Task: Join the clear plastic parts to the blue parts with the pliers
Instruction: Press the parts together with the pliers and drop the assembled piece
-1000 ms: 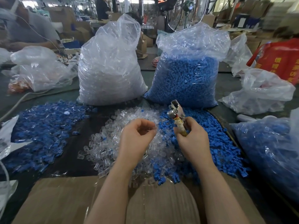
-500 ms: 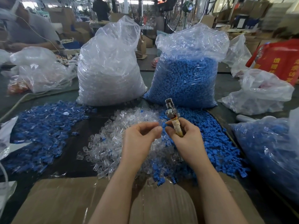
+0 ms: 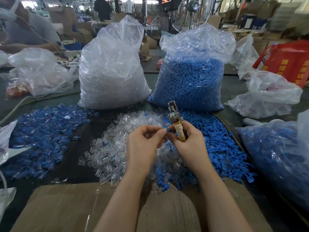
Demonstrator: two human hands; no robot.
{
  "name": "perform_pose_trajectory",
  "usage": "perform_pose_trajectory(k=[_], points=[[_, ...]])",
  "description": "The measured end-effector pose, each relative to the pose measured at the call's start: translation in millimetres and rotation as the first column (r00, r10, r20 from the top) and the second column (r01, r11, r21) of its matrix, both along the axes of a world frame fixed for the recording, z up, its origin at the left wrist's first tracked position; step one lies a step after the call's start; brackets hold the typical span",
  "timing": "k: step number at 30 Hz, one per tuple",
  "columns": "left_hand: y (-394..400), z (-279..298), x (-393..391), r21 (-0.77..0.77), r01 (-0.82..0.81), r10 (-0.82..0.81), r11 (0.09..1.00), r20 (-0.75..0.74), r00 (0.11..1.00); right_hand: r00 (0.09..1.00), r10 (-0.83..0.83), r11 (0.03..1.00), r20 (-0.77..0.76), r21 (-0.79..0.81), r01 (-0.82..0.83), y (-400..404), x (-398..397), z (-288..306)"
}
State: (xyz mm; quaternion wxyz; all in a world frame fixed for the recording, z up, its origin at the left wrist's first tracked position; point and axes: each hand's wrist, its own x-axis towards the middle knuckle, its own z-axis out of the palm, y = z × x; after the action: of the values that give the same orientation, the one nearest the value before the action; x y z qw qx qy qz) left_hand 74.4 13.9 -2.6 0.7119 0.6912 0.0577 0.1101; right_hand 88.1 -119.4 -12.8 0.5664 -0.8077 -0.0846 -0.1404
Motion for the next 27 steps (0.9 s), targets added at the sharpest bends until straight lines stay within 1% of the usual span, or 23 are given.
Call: perform_pose_trajectory(k=[4, 7, 10, 13, 18, 20, 27], points=[[-1.9, 0.0, 0.2, -0.027, -0.016, 0.017, 0.999, 0.014, 1.0, 1.0, 0.018, 1.0, 0.02, -0.025, -0.017, -0.7, -1.7, 1.5], [-1.6, -0.6, 0.6, -0.029, -0.023, 0.024, 0.999, 0.027, 0.999, 0.999, 0.029, 1.0, 0.037, -0.006, -0.029, 0.1, -2.3, 1.7], [-1.3, -1.0, 0.6, 0.0, -0.019, 0.019, 1.0, 0.024, 1.0, 0.999, 0.03, 1.0, 0.026, -0.004, -0.029, 0.2, -1.7, 1.0], [-1.1, -0.8, 0.3, -0.016, 0.004, -0.003, 1.0, 0.011, 1.0, 0.999, 0.036, 0.999, 0.007, 0.026, -0.036, -0.8, -1.8, 0.9], [-2.2, -0.6, -0.4, -0.042, 0.019, -0.019, 0.999, -0.014, 1.0, 0.999, 0.034, 0.999, 0.007, -0.042, -0.034, -0.8, -1.4, -0.1], [-2.8, -0.1, 0.2, -0.056, 0.013, -0.014, 0.998, -0.023, 1.0, 0.999, 0.03, 0.999, 0.017, -0.044, -0.03, -0.5, -1.8, 0.2], [-4.0, 2.9, -1.3, -0.221, 0.032, -0.046, 0.975, -0.058, 0.997, 0.998, -0.021, 0.994, 0.055, 0.105, 0.016, -2.0, -3.5, 3.6]])
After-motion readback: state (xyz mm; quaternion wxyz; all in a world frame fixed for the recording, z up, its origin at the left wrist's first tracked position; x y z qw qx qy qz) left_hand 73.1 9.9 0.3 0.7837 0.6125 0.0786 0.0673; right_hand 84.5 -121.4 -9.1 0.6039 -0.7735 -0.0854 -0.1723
